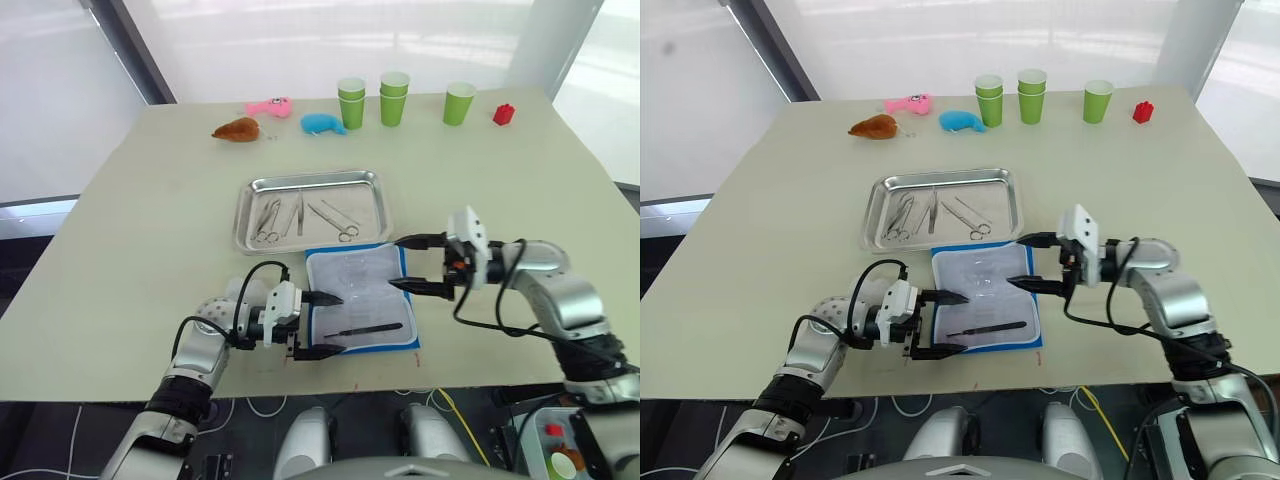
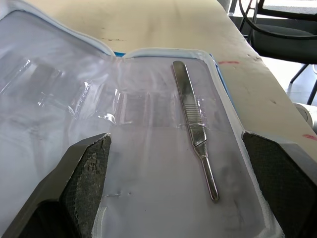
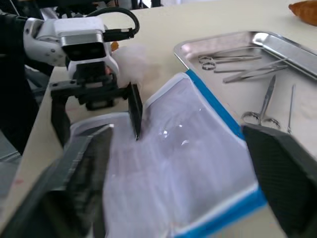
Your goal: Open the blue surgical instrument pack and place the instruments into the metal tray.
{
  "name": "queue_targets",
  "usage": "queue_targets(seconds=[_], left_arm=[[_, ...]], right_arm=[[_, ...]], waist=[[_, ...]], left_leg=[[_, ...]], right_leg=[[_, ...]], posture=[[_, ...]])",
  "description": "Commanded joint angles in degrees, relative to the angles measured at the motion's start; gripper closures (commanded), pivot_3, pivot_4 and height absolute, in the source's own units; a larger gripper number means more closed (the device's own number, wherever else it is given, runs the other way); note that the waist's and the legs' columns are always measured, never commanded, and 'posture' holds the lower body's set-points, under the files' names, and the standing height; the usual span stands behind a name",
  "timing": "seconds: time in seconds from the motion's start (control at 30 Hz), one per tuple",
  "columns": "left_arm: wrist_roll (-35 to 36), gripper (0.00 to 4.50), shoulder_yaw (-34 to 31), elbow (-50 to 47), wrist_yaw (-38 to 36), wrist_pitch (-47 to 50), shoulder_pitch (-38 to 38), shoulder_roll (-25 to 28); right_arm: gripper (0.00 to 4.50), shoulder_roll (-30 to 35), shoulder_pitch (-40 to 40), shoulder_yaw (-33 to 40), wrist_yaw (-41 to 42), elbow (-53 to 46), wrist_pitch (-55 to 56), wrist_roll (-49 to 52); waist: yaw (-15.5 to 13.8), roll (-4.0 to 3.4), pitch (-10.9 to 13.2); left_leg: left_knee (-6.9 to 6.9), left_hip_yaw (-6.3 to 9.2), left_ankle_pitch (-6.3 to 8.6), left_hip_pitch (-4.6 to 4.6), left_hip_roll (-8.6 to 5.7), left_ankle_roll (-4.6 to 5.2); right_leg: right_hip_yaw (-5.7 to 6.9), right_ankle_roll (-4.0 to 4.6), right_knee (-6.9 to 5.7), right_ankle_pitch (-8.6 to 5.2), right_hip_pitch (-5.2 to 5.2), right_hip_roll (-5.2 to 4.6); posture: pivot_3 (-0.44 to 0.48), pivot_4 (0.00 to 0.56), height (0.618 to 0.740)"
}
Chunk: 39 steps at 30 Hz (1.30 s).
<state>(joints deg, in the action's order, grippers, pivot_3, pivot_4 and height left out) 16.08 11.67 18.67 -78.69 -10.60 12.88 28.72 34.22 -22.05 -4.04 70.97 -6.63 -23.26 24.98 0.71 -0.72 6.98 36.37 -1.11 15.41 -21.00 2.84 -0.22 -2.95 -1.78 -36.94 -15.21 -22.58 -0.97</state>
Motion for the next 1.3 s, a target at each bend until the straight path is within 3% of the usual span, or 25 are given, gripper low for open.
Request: queue_targets(seconds=[0.03,0.27,0.57,0.77,1.0,1.3], left_arm=[[-4.8,0.00,4.6,8.0,-0.3,2.9,-3.7,-0.5],[-5.0,0.00,4.8,9.2,-1.2,2.3,-3.1,-0.8],[-5.3,0.00,4.8,10.0,-1.8,1.9,-2.7,-0.9],[-5.3,0.00,4.9,9.9,-1.8,2.0,-2.4,-0.9],[-5.2,0.00,4.7,9.0,-1.9,2.5,-2.4,-0.3],[-5.0,0.00,4.5,8.2,-1.7,2.8,-2.7,0.1]], right_arm=[[0.06,6.6,2.5,6.5,5.5,-5.6,-0.7,6.1],[0.06,18.6,4.7,15.3,15.9,-4.7,0.0,12.8],[0.06,24.5,3.9,17.6,20.1,-3.6,0.3,14.2],[0.06,20.4,2.7,13.4,17.5,-5.9,2.4,12.8],[0.06,12.4,4.4,4.0,11.5,-7.2,11.1,2.9],[0.06,3.6,4.0,-7.2,5.2,2.9,26.7,-12.3]], waist=[[-0.1,-0.01,0.0],[0.0,-0.02,0.0],[0.0,-0.04,0.0],[0.0,-0.04,0.0],[-0.1,-0.05,0.0],[0.0,-0.03,0.0]], left_leg=[[0.00,0.00,0.00,-0.01,-0.02,0.00],[0.00,-0.01,0.02,0.03,-0.10,0.03],[0.00,-0.01,0.02,0.11,-0.11,0.02],[0.00,-0.01,0.02,0.13,-0.11,0.02],[-0.01,0.00,0.02,0.10,-0.11,0.02],[-0.01,0.00,0.02,0.15,-0.10,0.03]], right_leg=[[-0.01,-0.03,0.00,-0.02,0.00,-0.01],[-0.10,-0.12,0.02,-0.07,0.01,-0.04],[-0.10,-0.13,0.02,-0.09,0.02,-0.05],[-0.09,-0.14,0.02,-0.08,0.02,-0.05],[-0.08,-0.14,0.02,-0.08,0.02,-0.04],[-0.09,-0.14,0.02,-0.08,0.04,0.00]], posture=[[0.000,0.150,0.740],[0.000,0.150,0.740],[0.000,0.150,0.740],[0.000,0.150,0.740],[0.000,0.150,0.740],[0.000,0.150,0.740]])
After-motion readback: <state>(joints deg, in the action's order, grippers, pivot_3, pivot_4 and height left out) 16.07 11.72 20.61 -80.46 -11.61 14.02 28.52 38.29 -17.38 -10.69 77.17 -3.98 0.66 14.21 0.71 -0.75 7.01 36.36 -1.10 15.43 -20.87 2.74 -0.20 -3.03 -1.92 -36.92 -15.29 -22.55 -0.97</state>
